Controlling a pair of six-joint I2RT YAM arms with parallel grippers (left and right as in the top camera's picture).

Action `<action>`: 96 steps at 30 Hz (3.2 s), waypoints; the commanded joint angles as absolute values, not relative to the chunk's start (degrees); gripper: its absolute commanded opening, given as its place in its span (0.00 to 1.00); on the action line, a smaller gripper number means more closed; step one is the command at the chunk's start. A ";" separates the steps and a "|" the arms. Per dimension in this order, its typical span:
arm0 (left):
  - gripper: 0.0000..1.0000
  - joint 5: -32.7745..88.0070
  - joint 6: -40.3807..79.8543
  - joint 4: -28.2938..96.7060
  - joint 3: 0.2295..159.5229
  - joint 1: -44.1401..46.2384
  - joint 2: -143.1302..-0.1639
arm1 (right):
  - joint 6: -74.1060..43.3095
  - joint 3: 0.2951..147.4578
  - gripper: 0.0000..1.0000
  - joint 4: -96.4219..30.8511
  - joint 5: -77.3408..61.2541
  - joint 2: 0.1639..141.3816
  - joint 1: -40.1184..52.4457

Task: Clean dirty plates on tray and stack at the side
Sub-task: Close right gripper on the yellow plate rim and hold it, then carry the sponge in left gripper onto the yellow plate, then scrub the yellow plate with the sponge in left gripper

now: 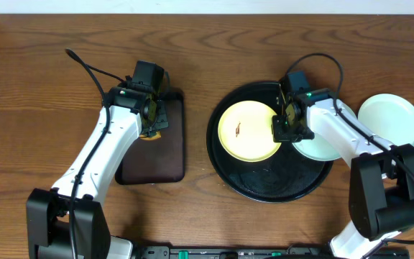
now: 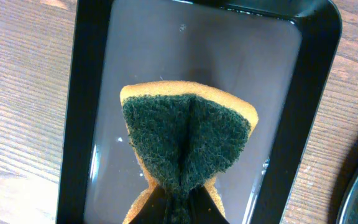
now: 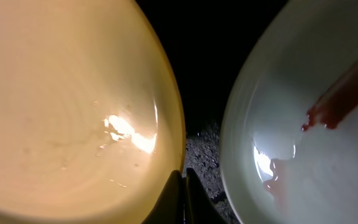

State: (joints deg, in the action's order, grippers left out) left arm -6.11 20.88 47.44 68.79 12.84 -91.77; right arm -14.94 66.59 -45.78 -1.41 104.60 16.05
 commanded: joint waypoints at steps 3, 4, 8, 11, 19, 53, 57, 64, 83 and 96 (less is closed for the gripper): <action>0.08 -6.04 20.14 47.51 68.45 12.60 -91.90 | -15.84 65.21 0.10 -44.36 -0.23 104.68 16.56; 0.08 -6.04 20.14 47.51 68.45 12.60 -91.90 | -15.86 65.01 0.10 -44.25 -0.23 104.71 16.56; 0.08 -6.04 20.14 47.51 68.45 12.60 -91.90 | -16.40 63.05 0.10 -42.39 -0.25 104.71 16.58; 0.08 -6.04 20.14 47.48 68.45 12.60 -91.90 | -16.53 61.30 0.01 -39.83 -0.25 104.71 16.56; 0.08 -3.18 12.43 46.30 68.79 12.67 -91.90 | -16.47 61.56 0.01 -39.48 -0.25 104.66 16.56; 0.07 4.40 24.10 25.10 71.85 37.76 -105.80 | -16.45 61.56 0.01 -39.86 -0.27 104.66 16.56; 0.07 4.27 24.08 22.85 71.85 38.61 -109.65 | -16.45 61.54 0.01 -39.88 -0.27 104.66 16.56; 0.07 3.44 24.12 23.03 71.85 39.35 -115.22 | -16.45 61.54 0.01 -40.03 -0.27 104.66 16.56; 0.08 38.54 25.23 18.52 72.75 40.12 -121.56 | -16.47 61.54 0.01 -39.88 -0.30 104.66 16.60; 0.08 38.79 28.32 24.86 76.64 27.11 -97.84 | -16.47 61.54 0.01 -39.99 -0.32 104.68 16.60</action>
State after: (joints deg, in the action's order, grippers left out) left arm 41.25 27.53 21.89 74.48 30.59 -106.63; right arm -16.36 62.63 -39.75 -0.62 104.44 16.05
